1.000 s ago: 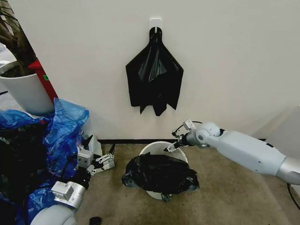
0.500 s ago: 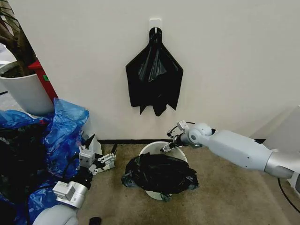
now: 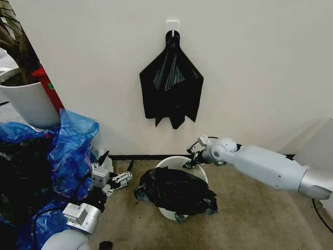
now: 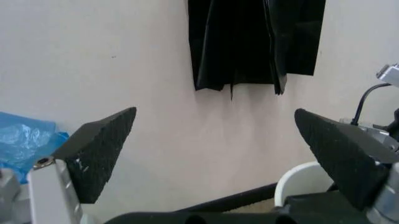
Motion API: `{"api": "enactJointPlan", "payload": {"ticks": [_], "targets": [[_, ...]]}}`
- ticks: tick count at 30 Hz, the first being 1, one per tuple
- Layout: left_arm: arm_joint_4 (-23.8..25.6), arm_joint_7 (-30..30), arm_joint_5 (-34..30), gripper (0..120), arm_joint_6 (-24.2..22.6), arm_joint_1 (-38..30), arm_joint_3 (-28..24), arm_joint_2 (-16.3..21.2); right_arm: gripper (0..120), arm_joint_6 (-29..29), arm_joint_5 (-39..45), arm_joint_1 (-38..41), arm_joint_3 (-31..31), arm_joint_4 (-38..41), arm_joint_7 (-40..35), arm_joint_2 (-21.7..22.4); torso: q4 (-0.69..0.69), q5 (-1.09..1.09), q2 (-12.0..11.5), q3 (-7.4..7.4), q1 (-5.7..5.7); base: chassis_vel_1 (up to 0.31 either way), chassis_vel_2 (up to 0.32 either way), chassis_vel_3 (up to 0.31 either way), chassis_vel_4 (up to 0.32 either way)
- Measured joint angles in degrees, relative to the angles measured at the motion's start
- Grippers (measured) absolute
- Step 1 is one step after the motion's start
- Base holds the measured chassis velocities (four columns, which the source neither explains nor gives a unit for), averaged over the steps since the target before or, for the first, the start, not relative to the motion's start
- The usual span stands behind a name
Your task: Place the garbage bag over the trash bin.
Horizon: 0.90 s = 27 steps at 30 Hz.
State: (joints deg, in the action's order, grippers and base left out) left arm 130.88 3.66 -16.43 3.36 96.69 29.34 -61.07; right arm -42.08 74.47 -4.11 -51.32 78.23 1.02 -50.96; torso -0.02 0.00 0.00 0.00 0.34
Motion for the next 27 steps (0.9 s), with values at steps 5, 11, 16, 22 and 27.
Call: {"api": "enactJointPlan", "payload": {"ticks": [5, 11, 16, 22, 27], "targets": [[0.28, 0.00, 0.12, 100, 0.20, 0.37, 0.12, -0.40, 7, -0.08, 2.24, -1.25, 1.79, 1.75, -2.81, 0.74, 0.01, 0.01, 0.00, 0.01, 0.00, 0.000, 0.000, 0.000, 0.000], [1.19, 0.02, 0.34, 100, 0.40, 0.92, 0.45, -0.87, 0, -0.11, 12.47, -4.23, 7.62, 9.26, -18.30, 3.49, 0.01, 0.01, 0.00, 0.00, 0.00, 0.000, 0.000, 0.000, 0.000], [1.68, 1.08, -1.82, 100, 0.21, 0.01, 1.26, -0.48, 0, -0.06, 28.18, -9.64, 15.65, 19.76, -37.87, 6.73, -0.01, 0.01, -0.01, 0.00, 0.00, 0.000, 0.000, 0.000, 0.000], [2.19, 3.67, -6.55, 100, -1.13, -1.02, 3.28, -0.48, 0, 0.24, 38.43, -19.83, 26.85, 28.41, -55.23, 8.17, -0.01, 0.03, 0.00, 0.00, 0.00, 0.000, 0.000, 0.000, 0.000], [2.24, 4.54, -7.96, 100, -1.16, -1.09, 4.92, -0.41, 0, 2.69, 39.44, -26.12, 32.36, 33.27, -59.90, 9.02, 0.00, 0.01, 0.00, 0.00, 0.00, 0.000, 0.000, 0.000, 0.000]]}}
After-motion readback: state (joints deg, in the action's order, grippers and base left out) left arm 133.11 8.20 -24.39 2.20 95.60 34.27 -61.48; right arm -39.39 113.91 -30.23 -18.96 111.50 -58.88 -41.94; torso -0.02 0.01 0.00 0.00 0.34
